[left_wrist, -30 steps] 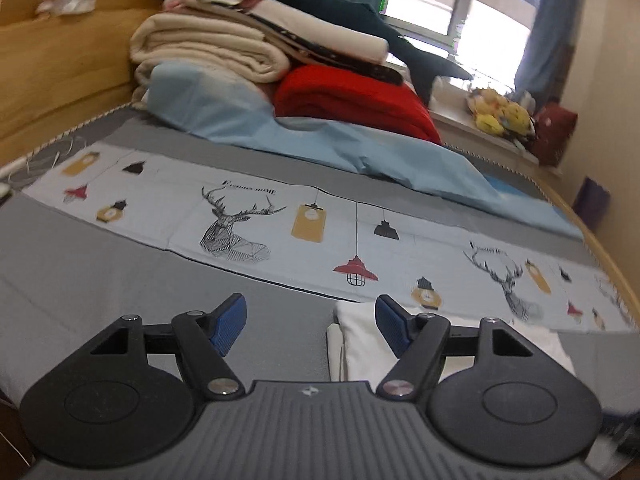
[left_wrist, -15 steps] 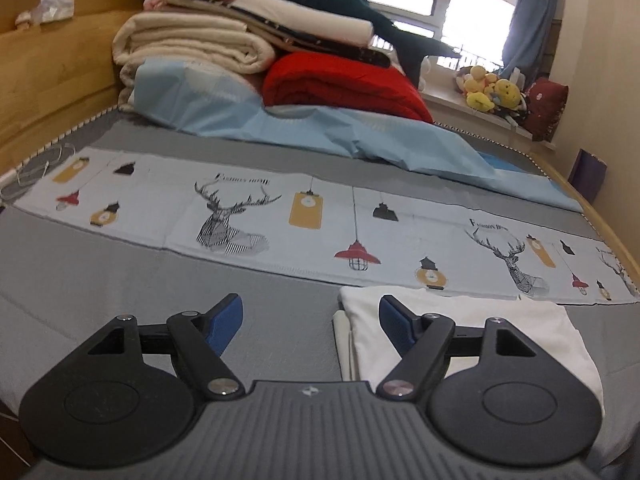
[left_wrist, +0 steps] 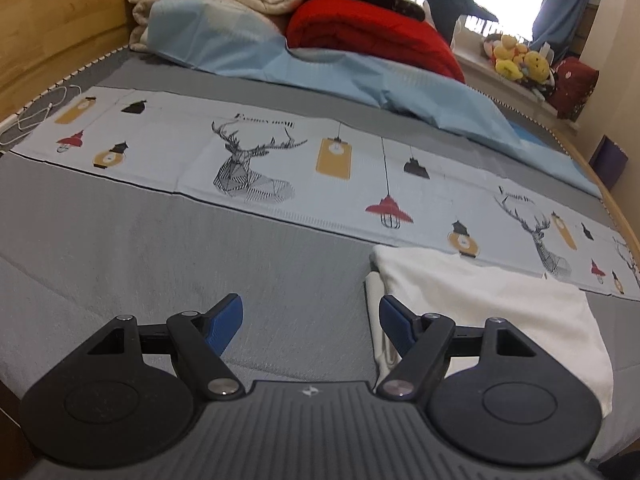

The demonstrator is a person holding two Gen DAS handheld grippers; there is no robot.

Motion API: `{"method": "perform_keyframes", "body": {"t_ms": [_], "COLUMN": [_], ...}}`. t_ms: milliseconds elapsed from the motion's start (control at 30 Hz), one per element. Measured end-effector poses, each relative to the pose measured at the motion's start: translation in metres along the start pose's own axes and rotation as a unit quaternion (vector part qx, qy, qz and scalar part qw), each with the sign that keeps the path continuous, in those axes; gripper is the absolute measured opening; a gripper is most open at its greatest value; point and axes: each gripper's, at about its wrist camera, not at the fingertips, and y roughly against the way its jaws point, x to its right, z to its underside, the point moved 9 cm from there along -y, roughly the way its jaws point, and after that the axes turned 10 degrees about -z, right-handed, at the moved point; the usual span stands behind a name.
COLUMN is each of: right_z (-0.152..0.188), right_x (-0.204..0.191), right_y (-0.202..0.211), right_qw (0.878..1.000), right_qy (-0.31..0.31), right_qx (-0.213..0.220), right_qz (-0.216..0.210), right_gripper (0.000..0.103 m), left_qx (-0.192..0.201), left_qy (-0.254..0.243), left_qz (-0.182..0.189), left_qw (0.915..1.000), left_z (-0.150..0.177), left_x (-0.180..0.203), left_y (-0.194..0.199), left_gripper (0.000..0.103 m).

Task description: Fold small clothes

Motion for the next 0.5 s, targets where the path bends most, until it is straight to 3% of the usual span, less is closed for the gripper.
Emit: {"method": "perform_keyframes", "body": {"t_ms": [67,133,233,367,500], "right_z": [-0.001,-0.003,-0.017,-0.027,-0.022], "right_x": [0.0,0.006,0.019,0.036,0.045], "right_y": [0.001,0.006,0.032,0.076,0.104], "right_qw": [1.0,1.0,0.995,0.986,0.98], "right_qy": [0.003,-0.019,-0.064,-0.088,-0.096], "right_qx": [0.002,0.009,0.063,0.132,0.158], "right_qz": [-0.003,-0.011,-0.033,-0.047,-0.068], "right_gripper": [0.017,0.009,0.007,0.007,0.007], "left_qx": [-0.011,-0.028,-0.073,-0.145,-0.195], "left_qy": [0.007,0.028,0.059,0.095,0.093], "left_qz": [0.007,0.022,0.06,0.131,0.166], "left_qw": [0.9999,0.999,0.9937,0.9761,0.9622], "left_z": [0.002,0.004,0.011,0.023,0.027], "left_x": [-0.001,-0.002,0.005,0.028,0.056], "left_y": [-0.007,-0.016,-0.035,-0.063,-0.087], "left_gripper": [0.08,0.08,0.08,0.086,0.088]}}
